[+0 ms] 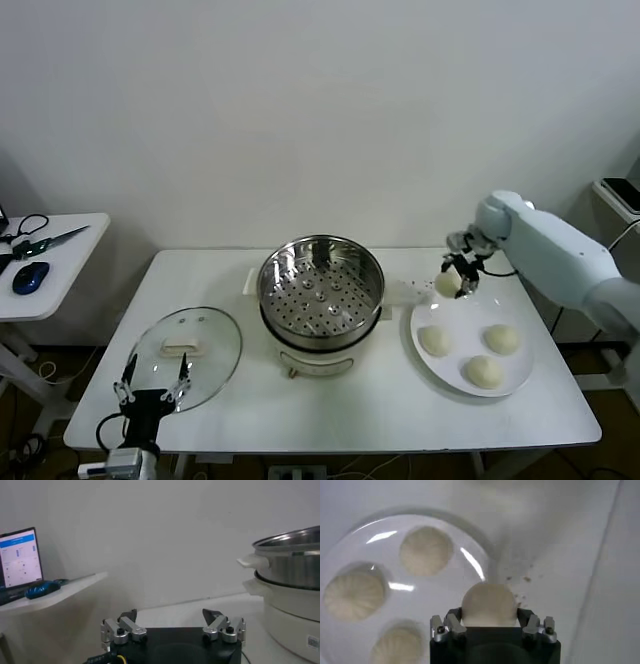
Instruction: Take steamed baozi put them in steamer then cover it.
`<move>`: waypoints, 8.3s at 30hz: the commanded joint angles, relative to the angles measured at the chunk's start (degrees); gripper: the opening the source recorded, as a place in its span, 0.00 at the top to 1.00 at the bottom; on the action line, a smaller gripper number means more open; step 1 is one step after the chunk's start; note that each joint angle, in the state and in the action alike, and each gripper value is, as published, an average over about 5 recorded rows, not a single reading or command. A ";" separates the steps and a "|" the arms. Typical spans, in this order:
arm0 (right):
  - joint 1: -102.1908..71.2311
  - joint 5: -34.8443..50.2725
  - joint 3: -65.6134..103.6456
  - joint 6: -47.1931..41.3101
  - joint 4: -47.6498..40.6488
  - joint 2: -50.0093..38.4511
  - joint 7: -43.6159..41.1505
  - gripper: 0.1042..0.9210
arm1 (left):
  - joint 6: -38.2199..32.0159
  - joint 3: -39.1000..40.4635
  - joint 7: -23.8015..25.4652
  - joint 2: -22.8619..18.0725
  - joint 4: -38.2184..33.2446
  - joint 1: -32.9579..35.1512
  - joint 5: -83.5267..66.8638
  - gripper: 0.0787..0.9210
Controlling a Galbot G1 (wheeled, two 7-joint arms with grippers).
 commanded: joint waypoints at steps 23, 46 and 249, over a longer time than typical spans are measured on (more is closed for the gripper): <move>4.64 -23.90 -5.53 25.42 4.06 26.37 5.60 0.26 | 0.76 -0.06 0.12 0.59 -0.06 -0.32 -0.47 0.12; -1.72 -28.64 -5.65 26.46 0.21 28.79 6.90 0.24 | 0.67 0.13 0.02 0.00 0.45 0.42 -0.87 0.12; -1.20 18.02 -16.55 -24.94 32.83 -29.27 6.03 0.12 | 1.38 0.31 0.38 -0.25 -5.26 5.47 3.18 0.12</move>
